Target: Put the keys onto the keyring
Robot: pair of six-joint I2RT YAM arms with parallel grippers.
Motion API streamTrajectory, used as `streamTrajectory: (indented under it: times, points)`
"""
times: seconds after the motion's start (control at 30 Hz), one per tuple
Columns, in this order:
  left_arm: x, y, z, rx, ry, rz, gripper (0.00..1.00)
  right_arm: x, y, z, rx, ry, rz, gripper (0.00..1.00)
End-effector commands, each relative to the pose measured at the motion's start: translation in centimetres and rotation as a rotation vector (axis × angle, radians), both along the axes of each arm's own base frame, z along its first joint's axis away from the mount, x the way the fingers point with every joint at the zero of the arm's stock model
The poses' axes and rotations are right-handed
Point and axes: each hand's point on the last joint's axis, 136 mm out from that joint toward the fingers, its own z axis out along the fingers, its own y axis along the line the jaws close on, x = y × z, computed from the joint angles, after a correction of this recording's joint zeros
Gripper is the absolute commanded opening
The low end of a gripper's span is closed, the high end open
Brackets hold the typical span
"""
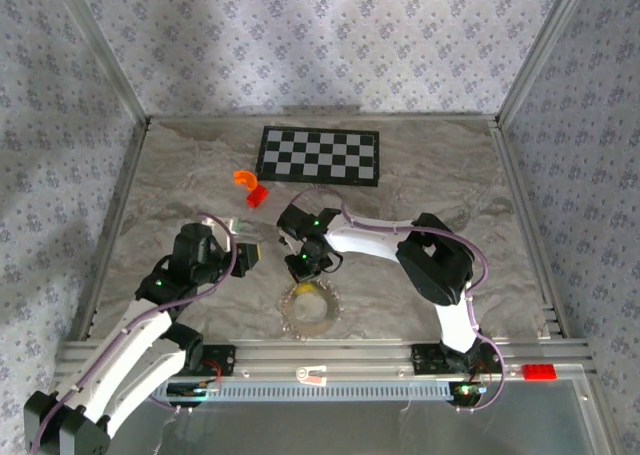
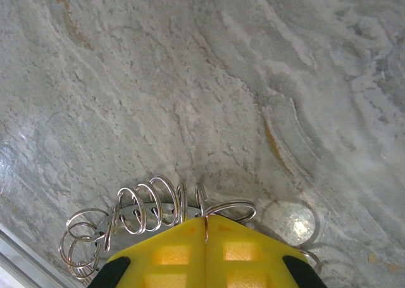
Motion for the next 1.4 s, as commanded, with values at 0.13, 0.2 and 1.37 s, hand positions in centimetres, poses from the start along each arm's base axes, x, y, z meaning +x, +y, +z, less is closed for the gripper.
streamTrajectory:
  times: [0.13, 0.2, 1.37]
  points:
    - [0.2, 0.2, 0.9, -0.02, -0.033, 0.011, 0.26, -0.4, -0.2, 1.1, 0.046, -0.041, 0.054, 0.0]
    - [0.1, 0.2, 0.9, -0.022, -0.036, 0.01, 0.26, -0.2, 0.1, 1.8, 0.088, -0.076, 0.065, 0.0]
    - [-7.3, -6.9, 13.6, -0.31, -0.42, -0.474, 0.23, -1.1, -3.1, 17.4, 0.81, -0.752, 0.253, 0.0]
